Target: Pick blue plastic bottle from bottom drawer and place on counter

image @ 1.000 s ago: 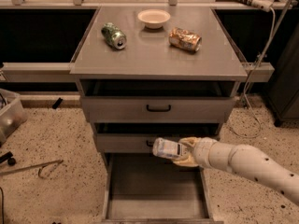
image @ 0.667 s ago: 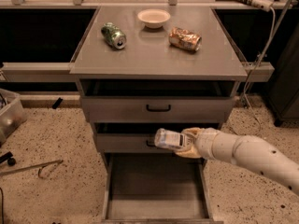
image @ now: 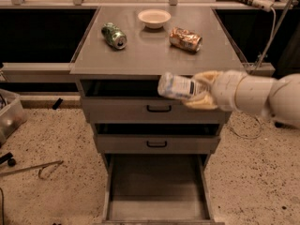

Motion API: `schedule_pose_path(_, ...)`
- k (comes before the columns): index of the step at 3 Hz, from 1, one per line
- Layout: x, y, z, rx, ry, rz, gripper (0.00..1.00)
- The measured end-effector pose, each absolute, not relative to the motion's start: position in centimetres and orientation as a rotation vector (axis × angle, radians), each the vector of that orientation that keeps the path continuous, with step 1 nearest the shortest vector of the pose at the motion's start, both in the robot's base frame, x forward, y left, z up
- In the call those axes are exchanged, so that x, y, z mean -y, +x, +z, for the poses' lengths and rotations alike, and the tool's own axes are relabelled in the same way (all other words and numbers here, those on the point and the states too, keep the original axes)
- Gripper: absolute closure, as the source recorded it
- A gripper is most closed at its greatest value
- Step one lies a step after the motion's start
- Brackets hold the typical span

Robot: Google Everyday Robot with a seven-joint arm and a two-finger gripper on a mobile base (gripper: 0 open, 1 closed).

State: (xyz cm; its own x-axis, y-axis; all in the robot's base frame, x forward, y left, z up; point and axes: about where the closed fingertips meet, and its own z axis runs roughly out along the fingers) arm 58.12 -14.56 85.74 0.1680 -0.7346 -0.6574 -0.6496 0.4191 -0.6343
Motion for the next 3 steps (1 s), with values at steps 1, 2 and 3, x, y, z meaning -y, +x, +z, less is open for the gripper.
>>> schedule_pose_path(1, 13.8, 59.9, 93.7, -1.423, -1.250, -0.143, 1.00)
schedule_pose_path(2, 13.8, 59.9, 93.7, -1.423, -1.250, -0.143, 1.00)
schedule_pose_path(3, 13.0, 62.0, 95.2, -1.369, -1.286, -0.207, 1.00)
